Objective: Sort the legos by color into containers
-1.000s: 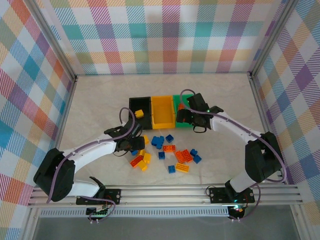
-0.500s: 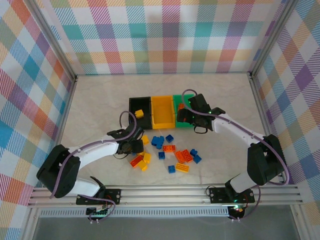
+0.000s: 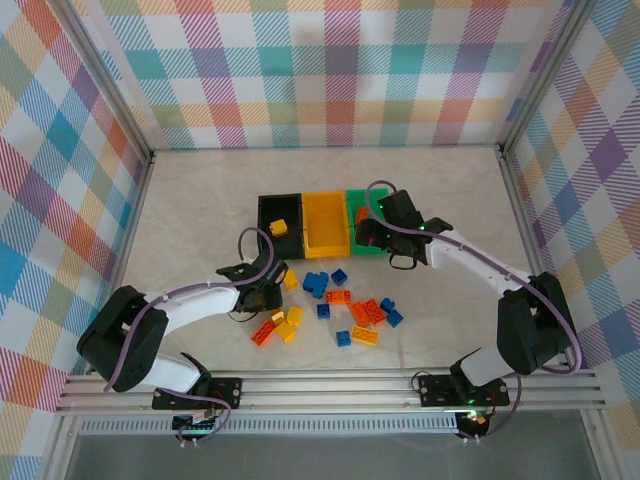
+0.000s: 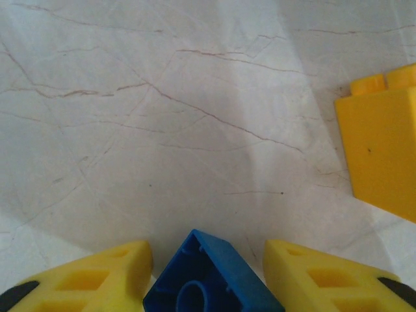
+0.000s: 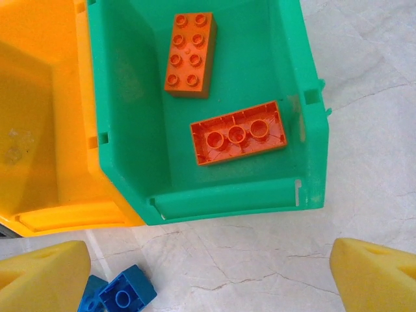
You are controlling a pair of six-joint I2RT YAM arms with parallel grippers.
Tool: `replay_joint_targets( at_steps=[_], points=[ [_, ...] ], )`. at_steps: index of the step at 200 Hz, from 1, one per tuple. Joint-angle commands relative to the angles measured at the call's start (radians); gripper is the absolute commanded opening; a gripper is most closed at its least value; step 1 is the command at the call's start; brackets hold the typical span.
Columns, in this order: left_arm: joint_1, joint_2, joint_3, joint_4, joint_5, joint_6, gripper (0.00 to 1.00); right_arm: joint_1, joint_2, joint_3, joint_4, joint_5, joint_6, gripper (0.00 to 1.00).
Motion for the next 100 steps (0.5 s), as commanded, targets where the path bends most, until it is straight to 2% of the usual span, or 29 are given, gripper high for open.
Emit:
replay_joint_targets(
  at_steps=[1, 27, 60, 100],
  points=[
    [-0.011, -0.008, -0.016, -0.053, 0.005, -0.006, 0.4, -0.002, -0.014, -0.015, 0.018, 0.007, 0.014, 0.95],
    [-0.011, -0.037, 0.032, -0.092, -0.005, 0.012, 0.3, -0.002, -0.026, -0.02, 0.012, 0.017, 0.016, 0.95],
    [-0.022, -0.088, 0.137, -0.16, 0.008, 0.041, 0.22, -0.003, -0.061, -0.051, 0.016, 0.03, 0.029, 0.95],
    [-0.051, -0.014, 0.36, -0.185, 0.017, 0.082, 0.2, -0.003, -0.113, -0.11, 0.012, 0.036, 0.056, 0.95]
  ],
)
